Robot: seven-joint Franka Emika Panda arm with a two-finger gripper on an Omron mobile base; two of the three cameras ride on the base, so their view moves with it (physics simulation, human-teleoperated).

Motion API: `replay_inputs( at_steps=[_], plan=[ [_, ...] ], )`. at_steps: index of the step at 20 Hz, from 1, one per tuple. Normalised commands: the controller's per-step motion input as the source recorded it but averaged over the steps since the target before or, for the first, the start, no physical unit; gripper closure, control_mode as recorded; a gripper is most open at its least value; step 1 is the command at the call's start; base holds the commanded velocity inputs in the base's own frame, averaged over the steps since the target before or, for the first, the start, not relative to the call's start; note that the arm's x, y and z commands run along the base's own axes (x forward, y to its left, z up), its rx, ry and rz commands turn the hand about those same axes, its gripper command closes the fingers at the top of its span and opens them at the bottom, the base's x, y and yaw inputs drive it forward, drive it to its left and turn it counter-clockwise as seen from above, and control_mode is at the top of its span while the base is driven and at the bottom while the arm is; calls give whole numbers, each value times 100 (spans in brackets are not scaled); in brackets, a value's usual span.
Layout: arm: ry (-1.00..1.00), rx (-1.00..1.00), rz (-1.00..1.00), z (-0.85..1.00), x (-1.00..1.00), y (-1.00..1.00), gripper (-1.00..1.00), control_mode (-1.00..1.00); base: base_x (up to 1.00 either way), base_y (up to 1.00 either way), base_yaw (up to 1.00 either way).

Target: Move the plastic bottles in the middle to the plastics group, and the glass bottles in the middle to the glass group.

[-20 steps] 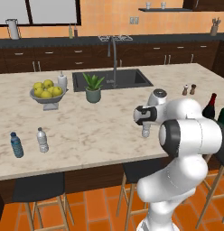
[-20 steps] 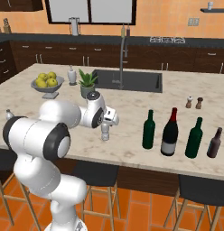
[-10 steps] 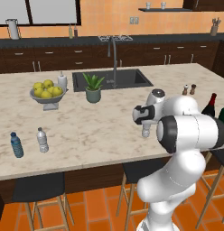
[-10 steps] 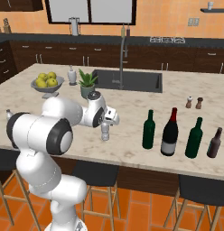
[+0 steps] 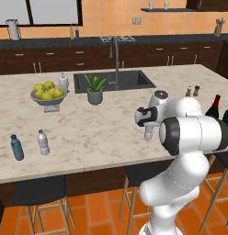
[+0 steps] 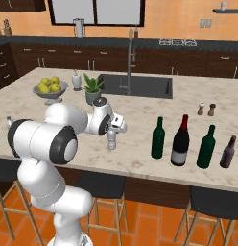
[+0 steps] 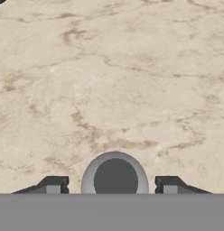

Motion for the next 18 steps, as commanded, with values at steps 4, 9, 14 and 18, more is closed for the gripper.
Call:
replay_inputs(
  at_steps=[4, 9, 14, 18],
  plan=[
    [0, 1, 1, 12, 0, 5, 100, -100, 0, 0, 0],
    [0, 6, 15, 50, 0, 43, 100, -100, 0, 0, 0],
    [0, 6, 28, 47, 0, 77, 100, -100, 0, 0, 0],
    [11, 0, 40, 23, 0, 99, 100, -100, 0, 0, 0]
  ],
)
